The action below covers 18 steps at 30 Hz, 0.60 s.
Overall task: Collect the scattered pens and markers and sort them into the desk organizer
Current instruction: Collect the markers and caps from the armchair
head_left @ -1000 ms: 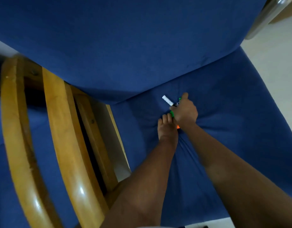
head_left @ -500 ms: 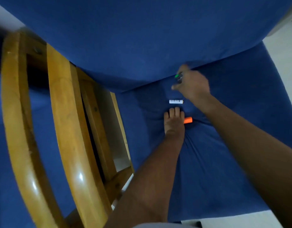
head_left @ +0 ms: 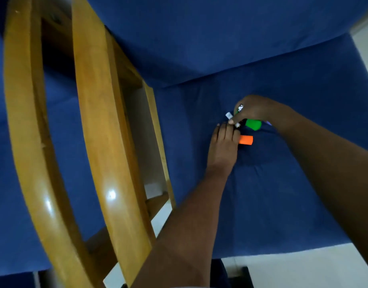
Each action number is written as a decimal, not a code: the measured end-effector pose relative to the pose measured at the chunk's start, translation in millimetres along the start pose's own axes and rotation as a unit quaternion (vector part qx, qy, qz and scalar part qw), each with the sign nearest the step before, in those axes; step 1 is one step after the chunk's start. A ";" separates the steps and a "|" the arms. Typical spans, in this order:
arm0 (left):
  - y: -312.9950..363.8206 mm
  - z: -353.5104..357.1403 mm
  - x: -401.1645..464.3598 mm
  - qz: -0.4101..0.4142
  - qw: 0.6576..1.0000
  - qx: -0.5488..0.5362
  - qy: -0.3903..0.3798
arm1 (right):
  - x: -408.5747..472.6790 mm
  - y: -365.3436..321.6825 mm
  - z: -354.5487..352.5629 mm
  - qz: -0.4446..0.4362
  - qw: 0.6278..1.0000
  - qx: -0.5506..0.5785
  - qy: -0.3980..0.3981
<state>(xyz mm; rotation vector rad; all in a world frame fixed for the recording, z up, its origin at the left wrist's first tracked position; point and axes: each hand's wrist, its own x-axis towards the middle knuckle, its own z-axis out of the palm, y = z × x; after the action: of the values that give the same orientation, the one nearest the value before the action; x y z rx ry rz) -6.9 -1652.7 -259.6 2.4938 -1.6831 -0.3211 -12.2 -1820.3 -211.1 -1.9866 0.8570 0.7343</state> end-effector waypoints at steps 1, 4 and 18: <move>-1.0 5.4 -10.1 0.002 0.999 -0.023 0.026 | -4.1 -2.9 5.6 0.002 0.999 -0.030 -0.011; 0.5 7.2 -37.9 -0.011 0.994 -0.099 0.053 | -26.2 -7.5 34.4 0.016 0.999 0.038 -0.024; -0.7 -227.3 -96.0 -0.265 0.806 -0.523 -0.081 | -218.2 -133.7 1.0 0.042 0.886 0.450 0.108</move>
<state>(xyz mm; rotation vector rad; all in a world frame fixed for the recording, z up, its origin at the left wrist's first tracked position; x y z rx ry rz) 13.3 -1568.7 -28.5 1.9482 -0.4513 -1.1569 -37.9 -1698.2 12.4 -1.1946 1.1502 0.0849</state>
